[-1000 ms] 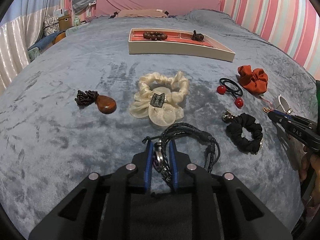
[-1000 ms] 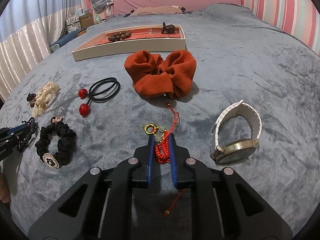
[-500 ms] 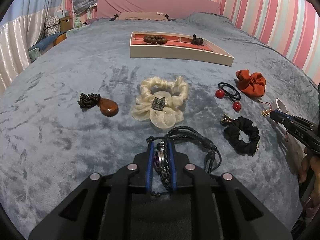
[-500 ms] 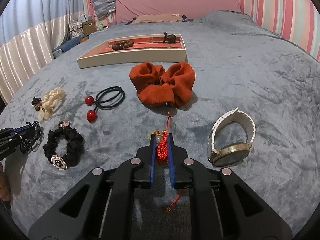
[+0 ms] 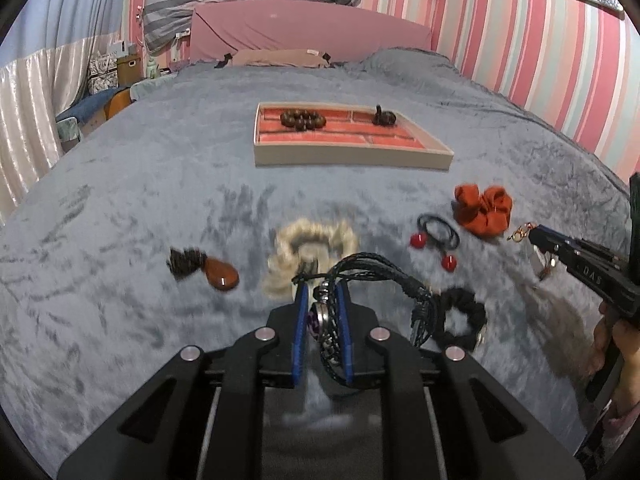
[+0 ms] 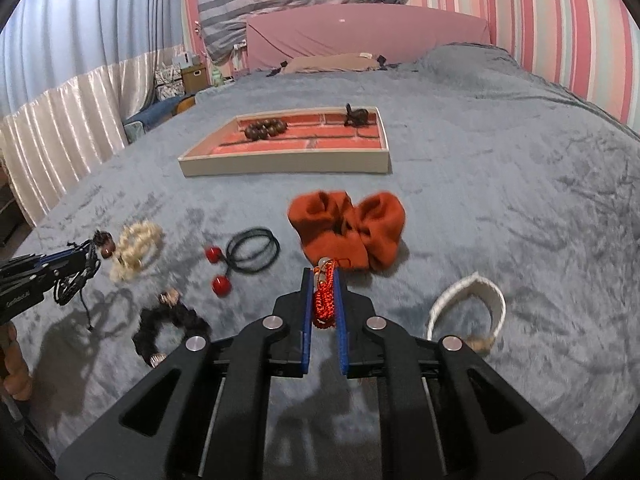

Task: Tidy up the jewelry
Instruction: 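Carry both items into the tray and open both tools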

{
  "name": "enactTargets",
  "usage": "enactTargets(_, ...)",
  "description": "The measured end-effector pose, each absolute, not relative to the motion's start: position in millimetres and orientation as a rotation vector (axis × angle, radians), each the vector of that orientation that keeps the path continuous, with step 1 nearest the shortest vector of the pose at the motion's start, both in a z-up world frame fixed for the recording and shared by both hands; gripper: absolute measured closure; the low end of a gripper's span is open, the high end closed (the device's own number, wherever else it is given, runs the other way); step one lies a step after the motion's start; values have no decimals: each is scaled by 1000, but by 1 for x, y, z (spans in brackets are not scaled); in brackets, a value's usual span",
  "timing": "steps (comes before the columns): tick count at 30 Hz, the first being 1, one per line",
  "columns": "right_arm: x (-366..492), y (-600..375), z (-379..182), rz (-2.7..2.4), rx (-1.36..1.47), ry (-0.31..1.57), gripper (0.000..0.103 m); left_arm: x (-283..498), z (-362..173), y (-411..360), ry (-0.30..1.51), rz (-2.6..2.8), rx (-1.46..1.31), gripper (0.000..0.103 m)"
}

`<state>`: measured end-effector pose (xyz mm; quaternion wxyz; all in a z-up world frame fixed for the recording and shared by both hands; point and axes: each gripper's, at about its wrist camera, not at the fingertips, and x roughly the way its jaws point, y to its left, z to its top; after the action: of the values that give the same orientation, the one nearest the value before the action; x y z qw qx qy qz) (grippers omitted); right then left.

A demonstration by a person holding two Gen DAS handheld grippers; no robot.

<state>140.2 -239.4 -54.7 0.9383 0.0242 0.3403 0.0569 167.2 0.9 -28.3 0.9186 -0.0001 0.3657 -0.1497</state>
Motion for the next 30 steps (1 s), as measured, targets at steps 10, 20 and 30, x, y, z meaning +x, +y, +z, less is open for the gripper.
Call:
enactTargets(10, 194, -227, -11, 129, 29, 616, 92, 241, 15, -13, 680, -274, -14, 88)
enactTargets(20, 301, -220, 17, 123, -1, 590, 92, 360, 30, -29, 702, -204, -30, 88)
enactTargets(30, 425, -225, 0, 77, -10, 654, 92, 471, 7, -50, 770, -138, 3, 88)
